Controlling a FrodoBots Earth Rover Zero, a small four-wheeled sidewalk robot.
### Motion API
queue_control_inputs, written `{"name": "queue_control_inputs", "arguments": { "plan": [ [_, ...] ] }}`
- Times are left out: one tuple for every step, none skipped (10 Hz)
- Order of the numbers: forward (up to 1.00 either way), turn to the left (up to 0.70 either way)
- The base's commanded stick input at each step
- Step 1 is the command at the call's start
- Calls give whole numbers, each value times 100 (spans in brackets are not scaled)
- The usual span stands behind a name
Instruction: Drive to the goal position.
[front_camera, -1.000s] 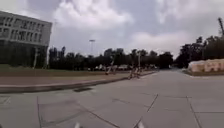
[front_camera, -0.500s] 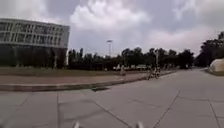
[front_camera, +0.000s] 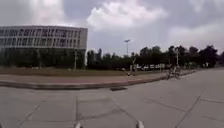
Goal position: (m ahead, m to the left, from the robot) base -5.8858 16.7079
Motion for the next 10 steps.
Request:
{"name": "queue_control_inputs", "arguments": {
  "plan": [
    [0,0],
    [0,0],
    [0,0],
    [0,0],
    [0,0],
    [0,0],
    [0,0],
    [0,24],
    [0,58],
    [0,60]
  ]
}}
